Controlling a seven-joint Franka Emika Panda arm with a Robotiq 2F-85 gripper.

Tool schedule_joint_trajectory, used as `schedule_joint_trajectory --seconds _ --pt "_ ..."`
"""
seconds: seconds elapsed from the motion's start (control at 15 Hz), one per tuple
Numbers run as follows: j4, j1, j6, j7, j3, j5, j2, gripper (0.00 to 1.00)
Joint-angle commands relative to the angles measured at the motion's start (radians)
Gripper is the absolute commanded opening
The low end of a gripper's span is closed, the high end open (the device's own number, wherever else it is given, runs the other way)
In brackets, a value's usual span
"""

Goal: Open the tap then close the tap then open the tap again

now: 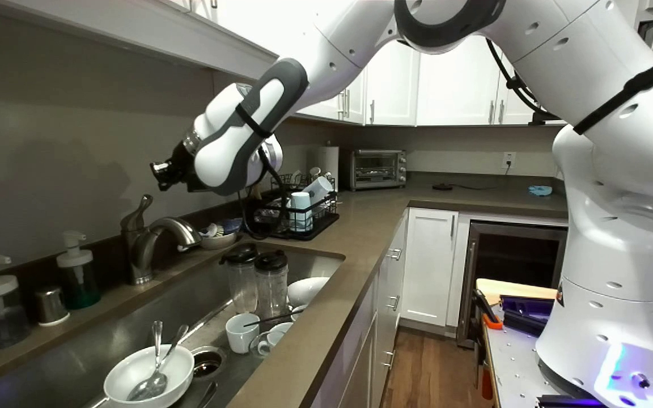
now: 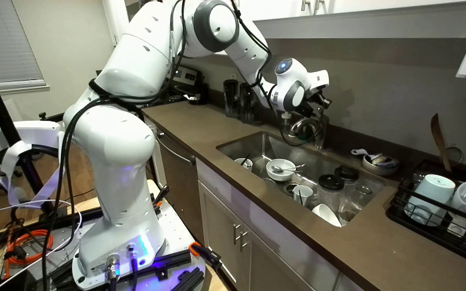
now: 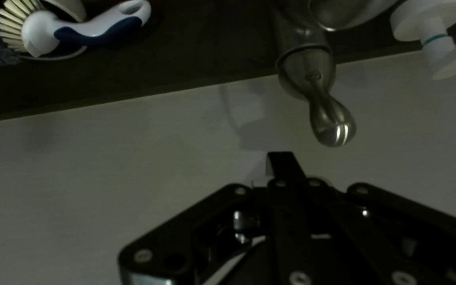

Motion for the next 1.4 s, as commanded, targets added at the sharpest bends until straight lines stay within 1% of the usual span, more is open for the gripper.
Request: schedule_joint_trajectory --seconds 0.0,0.27,0.47,0.67,0.87,1.0,1.07,1.2,1.33 --pt "-0.132 0.06 0.016 0.001 -0.049 0.014 -0.075 0.0" --pt "-0.229 0.131 0.038 0.003 -0.114 0.021 -0.109 0.0" --pt "-0.28 0.177 0.053 0.006 -0.147 0.022 -0.126 0.0" --pt "-0.298 0.198 0.07 0.007 -0.156 0.018 -0.13 0.0" --pt "-0.28 0.189 0.072 0.009 -0.132 0.007 -0.127 0.0" --pt "-0.256 0.167 0.061 0.007 -0.107 -0.007 -0.123 0.0" --pt "-0.24 0.163 0.058 0.007 -0.106 -0.006 -0.113 0.0" --pt "-0.215 0.121 0.04 0.01 -0.057 -0.022 -0.111 0.0" --pt "-0.163 0.075 0.011 0.009 -0.014 -0.033 -0.095 0.0"
